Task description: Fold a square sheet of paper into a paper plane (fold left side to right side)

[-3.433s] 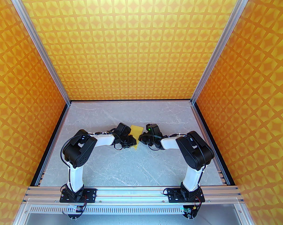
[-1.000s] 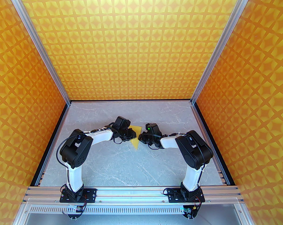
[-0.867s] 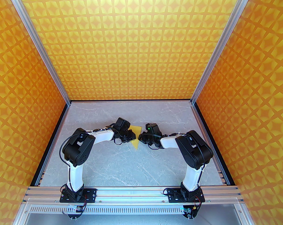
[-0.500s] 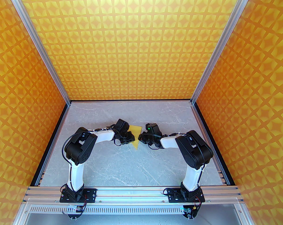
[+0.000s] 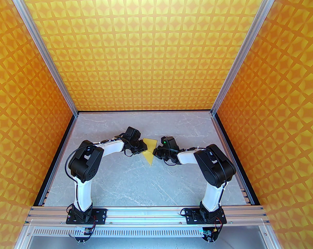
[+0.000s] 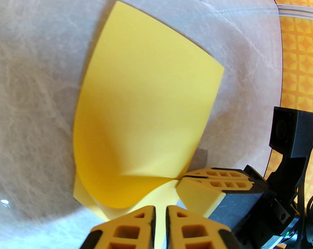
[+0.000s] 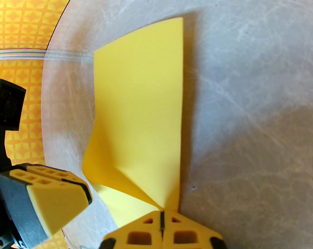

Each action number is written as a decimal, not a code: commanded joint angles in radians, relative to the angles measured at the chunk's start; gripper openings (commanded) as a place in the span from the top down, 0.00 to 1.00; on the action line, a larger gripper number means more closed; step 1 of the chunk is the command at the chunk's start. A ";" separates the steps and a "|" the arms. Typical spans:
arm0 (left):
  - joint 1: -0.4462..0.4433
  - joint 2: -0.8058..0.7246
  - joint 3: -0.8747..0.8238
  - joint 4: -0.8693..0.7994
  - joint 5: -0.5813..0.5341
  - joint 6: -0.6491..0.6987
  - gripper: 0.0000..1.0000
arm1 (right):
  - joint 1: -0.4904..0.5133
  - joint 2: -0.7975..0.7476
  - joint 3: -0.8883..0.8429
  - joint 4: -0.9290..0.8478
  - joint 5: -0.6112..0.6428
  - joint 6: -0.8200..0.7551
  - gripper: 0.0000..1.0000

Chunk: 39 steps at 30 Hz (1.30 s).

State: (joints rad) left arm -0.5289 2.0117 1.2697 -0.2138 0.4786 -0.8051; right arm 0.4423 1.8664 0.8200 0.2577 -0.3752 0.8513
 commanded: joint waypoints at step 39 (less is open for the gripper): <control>-0.026 0.046 -0.048 -0.018 -0.009 0.005 0.88 | -0.003 -0.033 0.007 -0.112 0.064 -0.032 0.82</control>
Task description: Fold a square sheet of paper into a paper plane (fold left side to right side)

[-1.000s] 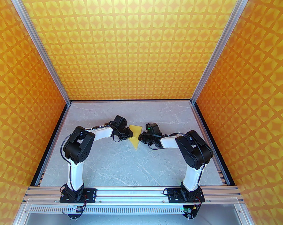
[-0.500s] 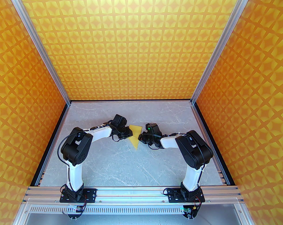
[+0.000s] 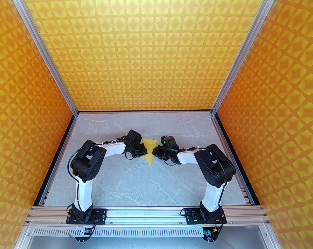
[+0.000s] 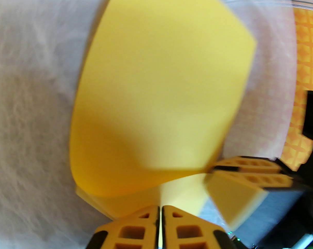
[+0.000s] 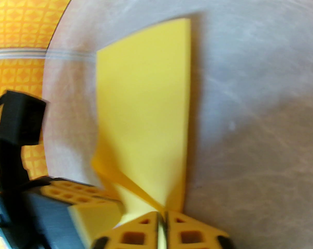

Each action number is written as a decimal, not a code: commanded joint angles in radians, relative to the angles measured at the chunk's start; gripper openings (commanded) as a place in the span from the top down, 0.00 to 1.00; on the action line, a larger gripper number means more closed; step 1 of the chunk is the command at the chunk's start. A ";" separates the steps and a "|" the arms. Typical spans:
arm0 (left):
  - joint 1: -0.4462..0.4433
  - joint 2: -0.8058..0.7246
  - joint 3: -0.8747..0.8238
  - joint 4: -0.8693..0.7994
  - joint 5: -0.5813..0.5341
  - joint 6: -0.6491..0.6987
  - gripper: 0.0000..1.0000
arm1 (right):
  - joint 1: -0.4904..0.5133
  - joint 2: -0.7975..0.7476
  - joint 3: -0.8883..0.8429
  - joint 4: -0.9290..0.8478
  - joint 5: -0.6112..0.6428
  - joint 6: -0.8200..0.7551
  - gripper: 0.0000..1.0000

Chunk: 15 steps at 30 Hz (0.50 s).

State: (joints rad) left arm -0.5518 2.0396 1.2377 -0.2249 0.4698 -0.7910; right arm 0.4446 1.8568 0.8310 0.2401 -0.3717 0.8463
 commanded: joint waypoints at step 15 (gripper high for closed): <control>-0.003 0.018 -0.012 -0.007 -0.003 -0.011 0.88 | 0.121 -0.133 -0.016 -0.141 0.008 -0.005 1.00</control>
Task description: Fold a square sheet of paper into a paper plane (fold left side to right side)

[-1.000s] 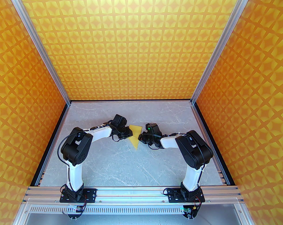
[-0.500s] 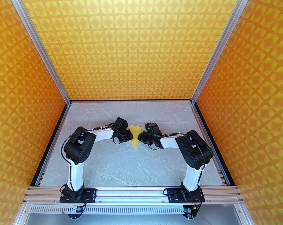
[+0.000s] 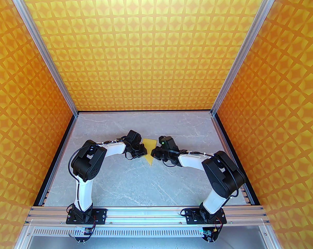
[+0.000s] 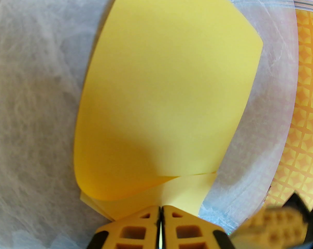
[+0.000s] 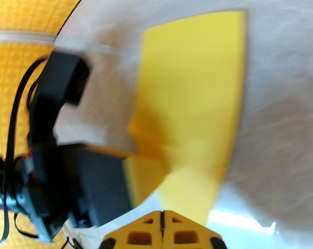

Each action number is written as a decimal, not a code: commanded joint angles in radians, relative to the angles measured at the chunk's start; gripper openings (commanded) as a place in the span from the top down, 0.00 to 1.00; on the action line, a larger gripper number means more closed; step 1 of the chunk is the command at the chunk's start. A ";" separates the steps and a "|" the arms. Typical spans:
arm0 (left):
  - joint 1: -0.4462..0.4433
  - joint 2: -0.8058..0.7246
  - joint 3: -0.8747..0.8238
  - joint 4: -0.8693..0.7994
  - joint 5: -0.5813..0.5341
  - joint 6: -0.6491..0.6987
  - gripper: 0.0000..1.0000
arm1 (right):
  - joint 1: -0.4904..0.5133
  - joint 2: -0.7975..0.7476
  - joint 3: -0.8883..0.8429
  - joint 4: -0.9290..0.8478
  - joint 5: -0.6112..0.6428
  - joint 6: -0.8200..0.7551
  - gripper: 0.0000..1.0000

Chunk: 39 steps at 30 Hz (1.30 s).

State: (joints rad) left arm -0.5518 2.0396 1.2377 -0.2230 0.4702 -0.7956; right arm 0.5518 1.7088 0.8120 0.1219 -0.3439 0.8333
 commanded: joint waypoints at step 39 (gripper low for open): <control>0.000 0.007 -0.012 -0.001 -0.011 0.011 0.87 | 0.025 0.190 0.037 -0.231 -0.039 0.046 1.00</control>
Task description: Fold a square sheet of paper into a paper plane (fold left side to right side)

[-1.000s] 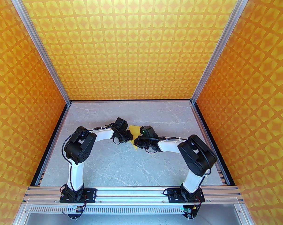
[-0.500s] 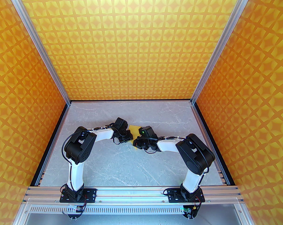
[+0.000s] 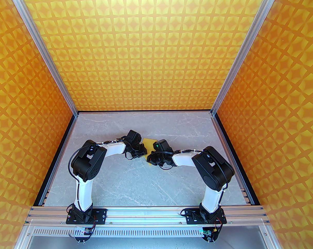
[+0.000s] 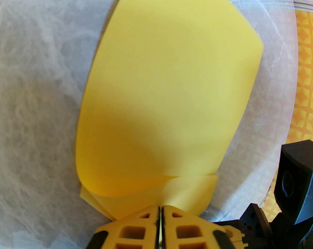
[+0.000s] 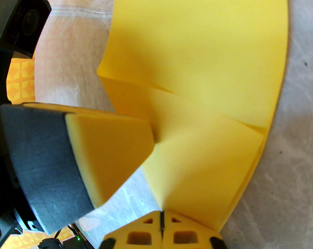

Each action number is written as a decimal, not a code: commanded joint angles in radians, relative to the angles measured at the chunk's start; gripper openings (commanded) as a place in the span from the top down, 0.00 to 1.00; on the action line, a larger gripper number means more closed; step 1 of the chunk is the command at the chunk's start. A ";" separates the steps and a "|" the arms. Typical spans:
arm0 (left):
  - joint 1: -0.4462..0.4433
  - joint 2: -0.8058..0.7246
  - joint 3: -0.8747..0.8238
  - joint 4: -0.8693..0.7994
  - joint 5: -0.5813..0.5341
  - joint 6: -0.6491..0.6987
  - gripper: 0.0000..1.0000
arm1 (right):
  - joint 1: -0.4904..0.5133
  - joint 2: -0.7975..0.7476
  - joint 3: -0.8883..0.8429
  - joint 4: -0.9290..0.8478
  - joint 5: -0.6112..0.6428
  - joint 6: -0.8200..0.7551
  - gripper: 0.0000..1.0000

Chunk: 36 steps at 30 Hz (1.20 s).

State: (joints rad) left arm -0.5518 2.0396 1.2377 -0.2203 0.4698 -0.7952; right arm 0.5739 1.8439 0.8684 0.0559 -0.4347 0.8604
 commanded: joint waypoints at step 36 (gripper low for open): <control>0.226 0.070 0.211 -0.131 -0.097 0.195 0.87 | 0.003 0.098 -0.060 -0.242 0.040 0.028 1.00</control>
State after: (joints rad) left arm -0.3649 2.1277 1.4090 -0.3058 0.4335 -0.6376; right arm 0.5682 1.8561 0.8707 0.0494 -0.4561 0.8856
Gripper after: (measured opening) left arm 0.133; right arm 0.040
